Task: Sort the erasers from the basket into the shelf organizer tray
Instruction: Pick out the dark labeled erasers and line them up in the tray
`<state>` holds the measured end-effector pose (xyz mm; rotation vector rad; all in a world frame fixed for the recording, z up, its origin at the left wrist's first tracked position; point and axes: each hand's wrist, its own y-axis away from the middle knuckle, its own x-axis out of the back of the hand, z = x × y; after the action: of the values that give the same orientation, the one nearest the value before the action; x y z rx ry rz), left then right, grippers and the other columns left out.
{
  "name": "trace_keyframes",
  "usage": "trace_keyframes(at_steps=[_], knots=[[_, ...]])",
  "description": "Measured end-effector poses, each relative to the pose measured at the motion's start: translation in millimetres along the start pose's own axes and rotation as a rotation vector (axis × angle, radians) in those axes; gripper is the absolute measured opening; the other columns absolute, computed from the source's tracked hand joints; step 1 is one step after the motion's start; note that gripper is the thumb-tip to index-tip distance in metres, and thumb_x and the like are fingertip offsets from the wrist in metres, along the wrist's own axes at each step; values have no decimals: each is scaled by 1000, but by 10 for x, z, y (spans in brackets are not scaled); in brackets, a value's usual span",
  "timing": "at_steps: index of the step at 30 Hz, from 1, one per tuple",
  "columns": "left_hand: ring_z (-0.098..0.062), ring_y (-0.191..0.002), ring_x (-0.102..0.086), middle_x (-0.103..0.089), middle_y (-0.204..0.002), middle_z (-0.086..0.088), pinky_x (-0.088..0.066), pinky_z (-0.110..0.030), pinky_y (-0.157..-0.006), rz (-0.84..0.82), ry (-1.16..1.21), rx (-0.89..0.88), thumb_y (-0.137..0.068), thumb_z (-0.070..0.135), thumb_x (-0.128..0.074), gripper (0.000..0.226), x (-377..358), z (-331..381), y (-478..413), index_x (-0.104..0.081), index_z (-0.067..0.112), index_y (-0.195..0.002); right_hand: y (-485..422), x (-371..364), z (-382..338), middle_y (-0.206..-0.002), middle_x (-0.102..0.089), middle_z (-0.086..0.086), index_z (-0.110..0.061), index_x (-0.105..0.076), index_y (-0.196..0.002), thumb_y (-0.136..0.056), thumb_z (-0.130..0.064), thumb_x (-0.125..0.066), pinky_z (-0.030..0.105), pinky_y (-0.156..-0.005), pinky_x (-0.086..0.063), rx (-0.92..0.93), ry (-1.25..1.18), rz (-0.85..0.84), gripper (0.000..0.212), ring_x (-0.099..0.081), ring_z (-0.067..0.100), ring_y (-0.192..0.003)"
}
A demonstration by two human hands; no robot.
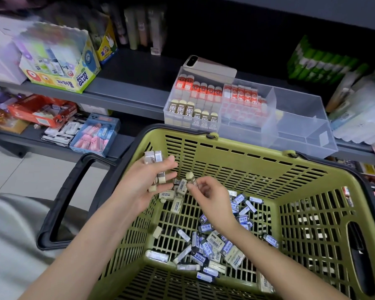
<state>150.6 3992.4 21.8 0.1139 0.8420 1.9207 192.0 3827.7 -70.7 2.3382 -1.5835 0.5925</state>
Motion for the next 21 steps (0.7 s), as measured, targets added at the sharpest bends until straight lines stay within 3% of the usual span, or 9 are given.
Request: trace_keyframes(at_steps=[4,7,9,11,14,16,18,19,21], knots=[[-27,-85,-72,-73,-97,-13,-58,-37,-62,-118,4,42,-68,21,-70,26,-38,0,25,-66,10,-91,-34,-32,-543,-66,-49,-5,-16,-62,-75,-77,-29,-73,28,-57,-39,86,-90,15,17,-42,6,-60],[-29,-79,-72,-72,-92,-16,-57,-36,-56,-72,52,30,-67,14,-70,14,15,31,25,-65,11,-80,-94,24,-633,-72,-52,-3,-19,-72,-87,-75,-24,-77,24,-61,-39,127,-141,-133,14,-44,6,-65],[-29,-76,-72,-71,-90,-18,-57,-36,-55,-24,82,36,-71,6,-69,12,24,52,32,-63,8,-82,-124,73,-565,-77,-60,6,-22,-74,-92,-79,-28,-73,32,-67,-45,119,-339,-217,15,-52,13,-72],[-26,-69,-72,-70,-82,-16,-57,-35,-52,35,132,33,-79,-1,-65,8,-2,67,34,-61,5,-82,-162,31,-434,-77,-63,12,-15,-74,-85,-84,-39,-61,40,-69,-46,38,-438,-102,27,-54,22,-72],[-21,-64,-71,-71,-68,-11,-57,-33,-50,18,232,6,-81,-1,-63,7,-35,112,51,-62,5,-81,-230,-176,-93,-85,-67,1,-11,-70,-88,-88,-36,-54,39,-76,-48,125,49,-26,29,-56,15,-81],[-20,-64,-70,-69,-68,-12,-56,-30,-50,-61,347,-30,-74,3,-65,12,-29,167,81,-61,5,-85,-217,-357,148,-115,-63,3,-15,-64,-116,-90,-34,-54,45,-95,-43,379,502,-244,34,-54,20,-109],[-18,-61,-67,-66,-68,-12,-56,-27,-50,-131,482,-73,-70,6,-65,19,-5,224,105,-60,3,-87,-185,-498,336,-139,-46,7,-19,-44,-137,-91,-44,-50,51,-112,-23,474,797,-497,53,-37,25,-132],[-17,-59,-66,-65,-68,-11,-55,-26,-50,-155,547,-88,-69,7,-65,18,12,245,116,-60,3,-87,-153,-540,411,-141,-43,9,-20,-38,-141,-90,-46,-49,52,-114,-19,499,896,-552,58,-33,26,-134],[-16,-59,-64,-61,-70,-10,-54,-23,-48,-193,663,-79,-69,10,-65,16,56,272,126,-62,3,-84,-69,-536,515,-130,-53,7,-22,-44,-136,-86,-49,-54,52,-108,-31,557,1013,-530,57,-47,27,-123]])
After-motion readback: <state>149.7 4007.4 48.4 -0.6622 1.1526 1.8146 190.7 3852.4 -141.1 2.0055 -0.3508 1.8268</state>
